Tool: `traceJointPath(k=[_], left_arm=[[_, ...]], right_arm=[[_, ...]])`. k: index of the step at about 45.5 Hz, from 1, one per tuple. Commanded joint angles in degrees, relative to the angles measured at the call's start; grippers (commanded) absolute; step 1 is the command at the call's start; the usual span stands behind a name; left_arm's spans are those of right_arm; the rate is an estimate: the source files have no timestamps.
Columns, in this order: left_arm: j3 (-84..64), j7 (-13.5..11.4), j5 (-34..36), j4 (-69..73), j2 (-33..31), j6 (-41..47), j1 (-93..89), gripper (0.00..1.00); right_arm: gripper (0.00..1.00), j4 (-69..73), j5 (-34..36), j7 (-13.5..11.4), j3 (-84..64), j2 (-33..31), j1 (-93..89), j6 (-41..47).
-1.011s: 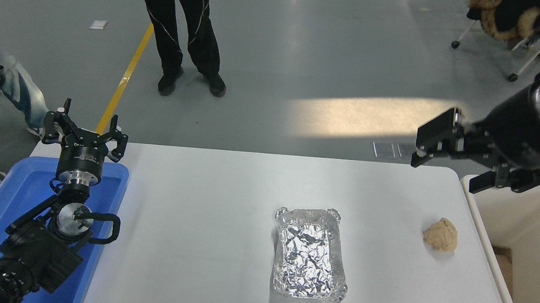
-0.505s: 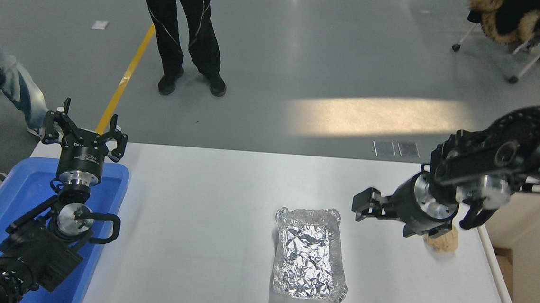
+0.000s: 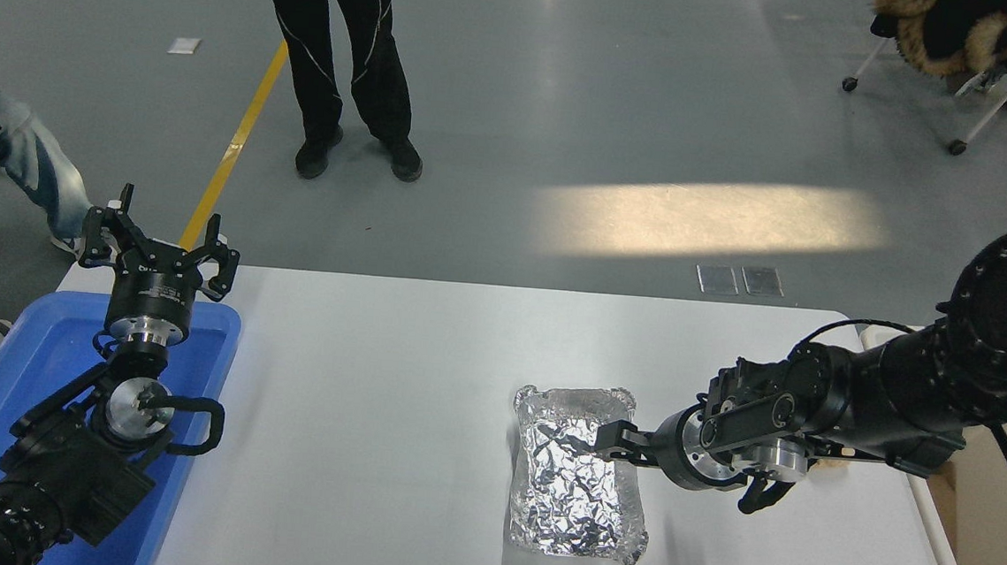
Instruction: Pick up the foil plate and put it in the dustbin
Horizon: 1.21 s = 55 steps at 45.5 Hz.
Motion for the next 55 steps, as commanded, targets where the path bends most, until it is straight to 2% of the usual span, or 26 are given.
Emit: traceJointPath(k=[1, 9, 10, 11, 17, 19, 22, 23, 39, 44, 50, 55], left_arm=[[0.0, 0.0, 0.0, -0.03, 0.0, 0.0, 0.02, 0.99], [0.0, 0.0, 0.0, 0.06, 0.0, 0.0, -0.06, 0.99], [0.0, 0.0, 0.0, 0.06, 0.0, 0.0, -0.06, 0.99], [0.0, 0.0, 0.0, 0.06, 0.0, 0.0, -0.06, 0.99], [0.0, 0.0, 0.0, -0.03, 0.0, 0.0, -0.06, 0.99], [0.0, 0.0, 0.0, 0.06, 0.0, 0.0, -0.06, 0.99], [0.0, 0.0, 0.0, -0.03, 0.0, 0.0, -0.06, 0.99], [0.0, 0.0, 0.0, 0.06, 0.0, 0.0, -0.06, 0.99], [0.0, 0.0, 0.0, 0.06, 0.0, 0.0, -0.06, 0.99], [0.0, 0.0, 0.0, -0.03, 0.0, 0.0, -0.06, 0.99], [0.0, 0.0, 0.0, -0.03, 0.0, 0.0, -0.06, 0.99], [0.0, 0.0, 0.0, -0.03, 0.0, 0.0, -0.06, 0.99]], right_arm=[[0.98, -6.13, -1.94, 0.02, 0.68, 1.65, -5.83, -0.99], [0.89, -10.26, -2.03, -0.07, 0.68, 1.65, -9.08, -1.08], [0.86, -10.44, -2.11, -0.07, 0.68, 1.65, -9.43, -1.08], [0.79, -10.7, -2.9, -0.07, 0.68, 1.65, -9.96, -1.08], [0.58, -11.58, -5.19, -0.07, 0.68, 1.65, -11.1, -1.08], [0.48, -11.67, -5.37, -0.07, 0.68, 1.65, -11.28, -1.08], [0.03, -11.67, -5.19, -0.07, 0.68, 1.65, -11.19, -0.38], [0.0, -11.67, -5.02, -0.07, 0.68, 1.65, -11.11, -0.2], [0.0, -10.71, -3.61, -0.07, 1.47, 1.65, -8.91, -0.64], [0.0, -5.71, -2.29, -0.07, 1.47, 1.65, -4.44, -0.64], [0.0, 5.62, -2.38, -0.07, 1.38, -3.26, 4.87, -0.38], [0.0, 16.7, -2.55, -0.07, 0.77, -10.2, 14.8, 0.85]])
